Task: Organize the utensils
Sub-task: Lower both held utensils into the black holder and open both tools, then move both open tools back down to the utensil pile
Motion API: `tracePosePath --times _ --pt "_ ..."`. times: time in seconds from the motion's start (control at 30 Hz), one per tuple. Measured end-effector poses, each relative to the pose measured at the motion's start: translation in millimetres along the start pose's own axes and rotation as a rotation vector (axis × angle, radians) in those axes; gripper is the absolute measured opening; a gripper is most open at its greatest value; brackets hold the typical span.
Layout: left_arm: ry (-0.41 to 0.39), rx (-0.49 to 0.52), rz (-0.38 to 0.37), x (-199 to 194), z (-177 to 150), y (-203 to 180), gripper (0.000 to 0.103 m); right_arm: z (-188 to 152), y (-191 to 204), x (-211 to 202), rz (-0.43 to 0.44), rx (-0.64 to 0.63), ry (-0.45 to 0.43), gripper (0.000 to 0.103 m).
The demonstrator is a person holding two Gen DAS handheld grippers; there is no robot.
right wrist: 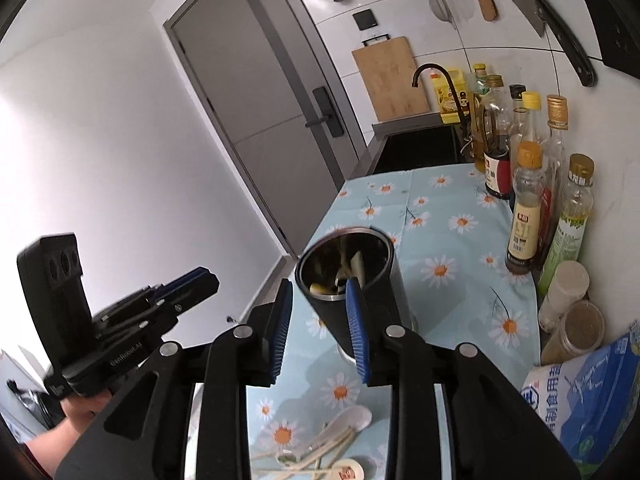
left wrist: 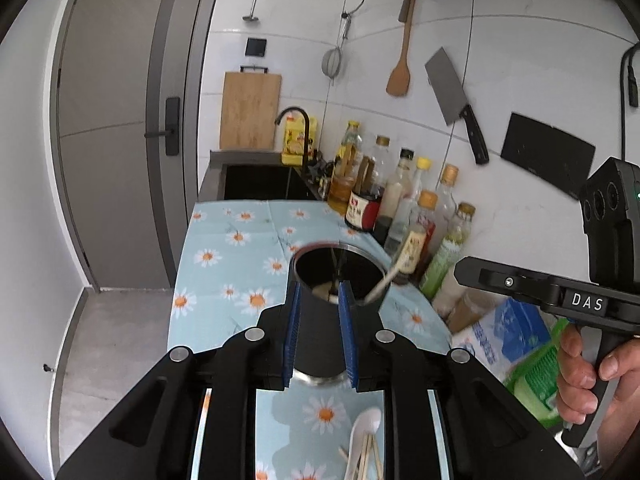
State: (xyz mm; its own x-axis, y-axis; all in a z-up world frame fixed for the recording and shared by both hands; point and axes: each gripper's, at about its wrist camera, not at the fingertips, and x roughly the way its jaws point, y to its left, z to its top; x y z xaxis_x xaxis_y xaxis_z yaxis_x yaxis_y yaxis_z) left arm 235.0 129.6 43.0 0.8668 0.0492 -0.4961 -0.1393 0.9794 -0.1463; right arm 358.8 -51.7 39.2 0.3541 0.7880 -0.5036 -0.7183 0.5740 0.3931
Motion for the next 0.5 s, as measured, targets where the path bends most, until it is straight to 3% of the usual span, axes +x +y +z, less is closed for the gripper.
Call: tracePosePath --times 0.27,0.5 --pt "0.099 0.013 -0.005 -11.7 -33.7 0.9 0.018 -31.4 7.0 9.1 0.036 -0.009 0.08 0.029" --pt "0.284 0.001 -0.028 -2.8 -60.4 4.9 0.018 -61.0 -2.3 12.3 0.059 0.027 0.142 0.032"
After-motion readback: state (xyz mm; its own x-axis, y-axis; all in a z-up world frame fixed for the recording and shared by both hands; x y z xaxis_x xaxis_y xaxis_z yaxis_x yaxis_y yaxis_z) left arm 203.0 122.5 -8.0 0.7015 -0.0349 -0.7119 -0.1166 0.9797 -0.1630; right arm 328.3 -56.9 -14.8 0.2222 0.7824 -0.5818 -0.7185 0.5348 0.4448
